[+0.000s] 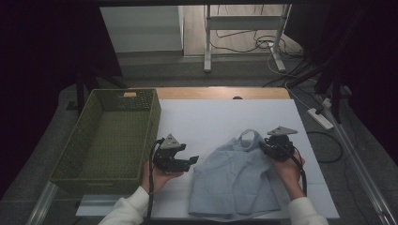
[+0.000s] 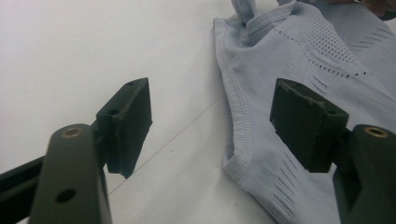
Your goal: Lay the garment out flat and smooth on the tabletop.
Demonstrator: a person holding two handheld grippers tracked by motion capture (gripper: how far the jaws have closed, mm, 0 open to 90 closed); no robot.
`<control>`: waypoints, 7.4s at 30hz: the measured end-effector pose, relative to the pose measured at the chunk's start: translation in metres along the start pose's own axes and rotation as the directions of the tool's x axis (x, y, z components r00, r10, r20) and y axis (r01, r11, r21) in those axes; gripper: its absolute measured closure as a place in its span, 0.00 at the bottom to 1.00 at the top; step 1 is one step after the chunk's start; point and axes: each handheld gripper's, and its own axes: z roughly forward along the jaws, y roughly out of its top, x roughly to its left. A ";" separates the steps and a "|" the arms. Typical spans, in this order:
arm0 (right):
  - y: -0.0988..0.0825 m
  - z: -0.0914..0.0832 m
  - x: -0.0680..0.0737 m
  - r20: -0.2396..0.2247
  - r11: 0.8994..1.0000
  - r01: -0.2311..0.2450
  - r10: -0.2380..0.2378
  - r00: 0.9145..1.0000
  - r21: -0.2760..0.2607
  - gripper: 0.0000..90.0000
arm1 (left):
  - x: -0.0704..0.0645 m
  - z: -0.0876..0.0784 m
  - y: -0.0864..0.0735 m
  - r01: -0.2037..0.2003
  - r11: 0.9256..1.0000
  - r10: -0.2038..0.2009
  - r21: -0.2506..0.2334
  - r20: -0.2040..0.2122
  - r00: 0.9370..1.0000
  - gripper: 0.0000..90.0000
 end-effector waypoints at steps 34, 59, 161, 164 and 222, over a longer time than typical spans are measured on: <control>0.064 0.032 0.107 -0.251 0.984 0.143 -0.166 0.954 -0.108 0.61 | 0.001 0.002 0.000 -0.001 1.000 0.001 0.005 0.000 1.000 0.33; 0.047 0.045 0.075 -0.205 0.997 0.059 -0.046 0.978 0.055 0.57 | 0.002 0.001 0.000 -0.003 1.000 0.003 0.006 0.001 1.000 0.33; 0.032 0.000 0.016 -0.120 0.995 -0.018 0.006 0.993 -0.097 0.57 | 0.002 0.002 -0.001 -0.006 1.000 0.006 0.006 -0.007 1.000 0.33; 0.028 0.004 0.009 -0.111 0.996 -0.030 0.021 0.994 -0.084 0.56 | 0.003 0.002 -0.001 0.001 1.000 -0.001 0.004 -0.008 1.000 0.33; 0.023 0.052 0.065 -0.198 0.980 0.198 -0.194 0.961 0.001 0.74 | 0.001 0.001 0.000 -0.010 1.000 0.010 0.003 -0.003 1.000 0.32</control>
